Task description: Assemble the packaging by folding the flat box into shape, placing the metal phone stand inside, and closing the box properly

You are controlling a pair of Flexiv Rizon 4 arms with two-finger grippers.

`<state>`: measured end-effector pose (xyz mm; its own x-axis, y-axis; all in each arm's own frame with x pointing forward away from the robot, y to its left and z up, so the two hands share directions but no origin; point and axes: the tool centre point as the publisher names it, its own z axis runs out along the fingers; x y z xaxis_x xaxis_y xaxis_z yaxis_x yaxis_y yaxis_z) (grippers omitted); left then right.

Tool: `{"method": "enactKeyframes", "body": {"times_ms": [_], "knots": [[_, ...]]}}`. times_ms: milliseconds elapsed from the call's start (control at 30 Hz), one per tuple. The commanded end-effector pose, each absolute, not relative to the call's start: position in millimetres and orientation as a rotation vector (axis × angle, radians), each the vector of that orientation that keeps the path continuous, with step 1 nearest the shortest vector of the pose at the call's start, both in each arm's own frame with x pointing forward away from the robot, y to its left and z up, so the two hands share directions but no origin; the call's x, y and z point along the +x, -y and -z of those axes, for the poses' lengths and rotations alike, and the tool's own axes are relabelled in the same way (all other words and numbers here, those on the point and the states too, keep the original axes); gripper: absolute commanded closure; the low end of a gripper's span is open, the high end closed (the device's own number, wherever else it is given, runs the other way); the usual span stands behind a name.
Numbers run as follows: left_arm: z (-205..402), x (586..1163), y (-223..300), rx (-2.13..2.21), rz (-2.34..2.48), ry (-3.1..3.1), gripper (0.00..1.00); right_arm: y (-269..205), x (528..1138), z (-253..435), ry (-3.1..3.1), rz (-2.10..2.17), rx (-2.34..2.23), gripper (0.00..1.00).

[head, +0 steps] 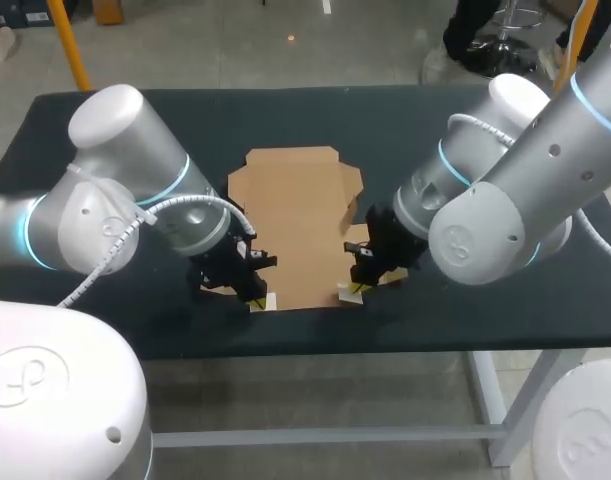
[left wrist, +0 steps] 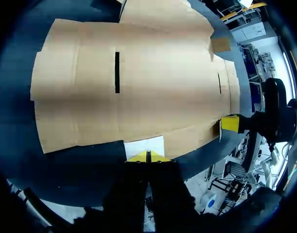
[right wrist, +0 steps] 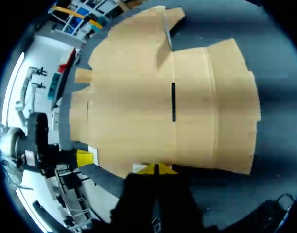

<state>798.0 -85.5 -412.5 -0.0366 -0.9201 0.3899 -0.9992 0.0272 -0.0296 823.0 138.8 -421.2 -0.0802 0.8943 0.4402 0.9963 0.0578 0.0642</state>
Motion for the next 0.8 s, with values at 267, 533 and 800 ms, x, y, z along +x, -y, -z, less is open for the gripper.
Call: {"method": "enactKeyframes", "body": {"times_ms": [267, 533, 800], "knots": [[425, 798, 88, 1.985, -0.434, 2.056, 1.00, -143, 824, 433, 2.055, 0.486, -1.928, 1.00], [431, 796, 88, 1.997, -0.441, 2.070, 1.00, -143, 824, 442, 2.045, 0.465, -1.938, 1.00], [428, 792, 88, 2.018, -0.454, 2.091, 1.00, -142, 825, 440, 2.040, 0.463, -1.941, 1.00]]}}
